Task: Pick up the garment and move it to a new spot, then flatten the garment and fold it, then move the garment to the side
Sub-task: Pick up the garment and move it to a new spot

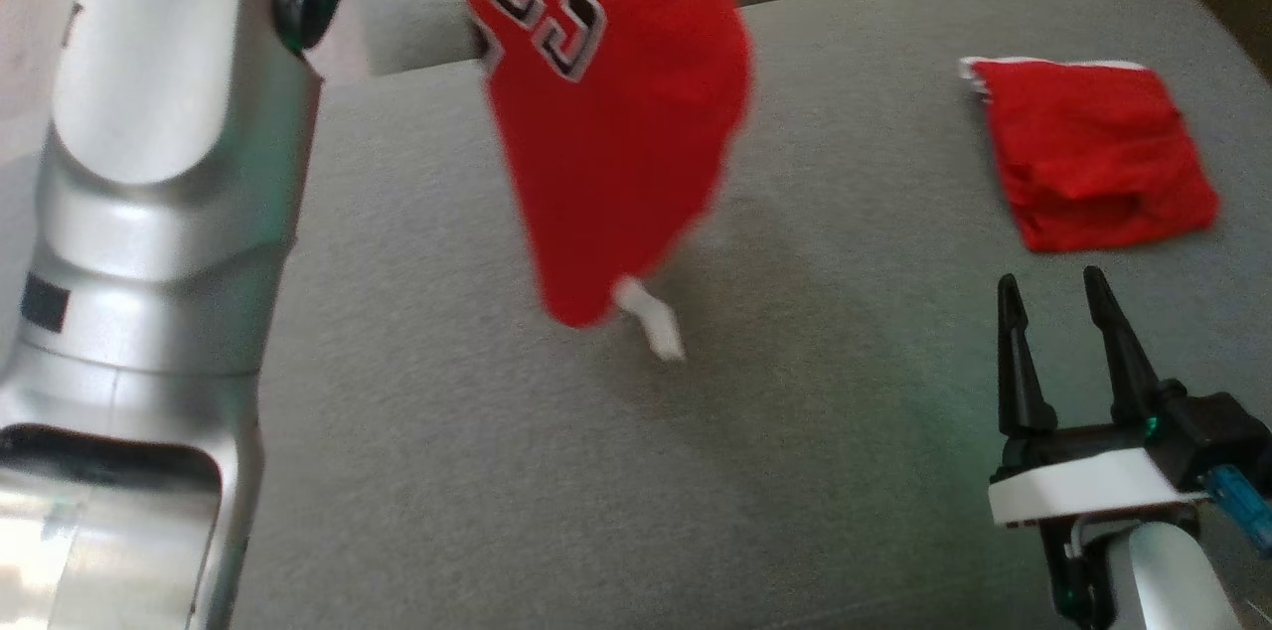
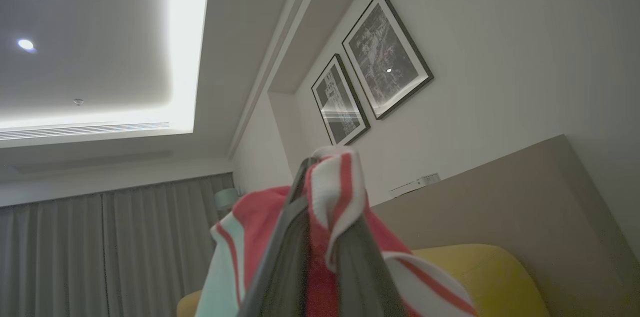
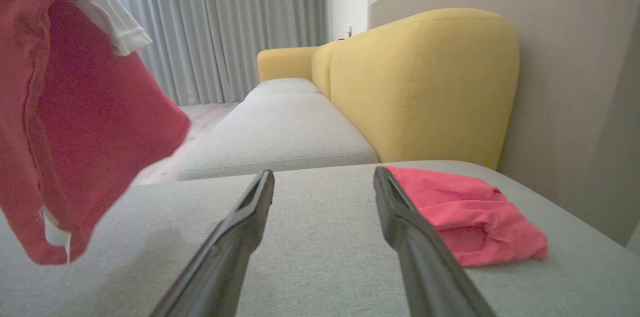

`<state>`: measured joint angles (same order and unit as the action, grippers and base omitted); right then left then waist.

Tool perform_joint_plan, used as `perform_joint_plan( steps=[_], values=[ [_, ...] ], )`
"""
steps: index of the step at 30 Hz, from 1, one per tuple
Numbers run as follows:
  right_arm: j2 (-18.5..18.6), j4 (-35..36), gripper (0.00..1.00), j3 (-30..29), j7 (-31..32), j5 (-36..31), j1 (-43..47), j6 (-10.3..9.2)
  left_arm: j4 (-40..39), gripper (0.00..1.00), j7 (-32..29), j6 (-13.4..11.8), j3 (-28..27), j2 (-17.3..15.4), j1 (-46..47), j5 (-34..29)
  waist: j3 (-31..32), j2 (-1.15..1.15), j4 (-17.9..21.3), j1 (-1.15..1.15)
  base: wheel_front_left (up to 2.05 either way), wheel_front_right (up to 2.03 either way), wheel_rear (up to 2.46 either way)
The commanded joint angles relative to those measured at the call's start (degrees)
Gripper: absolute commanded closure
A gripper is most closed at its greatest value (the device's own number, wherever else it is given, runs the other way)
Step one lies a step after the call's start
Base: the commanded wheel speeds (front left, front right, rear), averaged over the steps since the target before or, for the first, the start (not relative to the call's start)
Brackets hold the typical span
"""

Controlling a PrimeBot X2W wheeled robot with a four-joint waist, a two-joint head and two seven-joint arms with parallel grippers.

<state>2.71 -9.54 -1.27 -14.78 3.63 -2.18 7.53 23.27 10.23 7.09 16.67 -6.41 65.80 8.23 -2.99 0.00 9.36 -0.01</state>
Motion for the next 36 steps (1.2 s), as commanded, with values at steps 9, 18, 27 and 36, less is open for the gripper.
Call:
perform_joint_plan(
  steps=[9,18,27,36],
  values=[
    [0.2,2.1,0.0,2.2,-0.2,1.8,-1.7,-0.04,8.2,1.0,1.8,0.4,4.2,-2.4,-13.9,6.0,-3.7,0.0,5.0,0.01,0.0,0.0,0.0],
    [0.2,0.0,0.0,1.5,-0.2,2.3,0.1,-0.04,14.5,0.0,4.7,-3.7,0.6,-0.4,-38.3,9.7,-5.1,0.0,1.2,0.01,0.0,0.0,0.0],
    [0.2,-1.6,0.0,0.4,-0.2,1.9,5.6,-0.04,-6.4,0.0,4.8,-7.3,-7.4,3.3,-59.4,6.7,1.5,0.0,-8.4,0.01,0.0,0.0,0.0],
    [0.2,0.2,0.0,1.3,-0.2,3.3,8.8,-0.04,-16.1,0.0,4.8,-9.0,-8.3,3.5,-68.9,3.9,4.9,0.0,-12.6,0.01,0.0,0.0,0.0]
  ],
)
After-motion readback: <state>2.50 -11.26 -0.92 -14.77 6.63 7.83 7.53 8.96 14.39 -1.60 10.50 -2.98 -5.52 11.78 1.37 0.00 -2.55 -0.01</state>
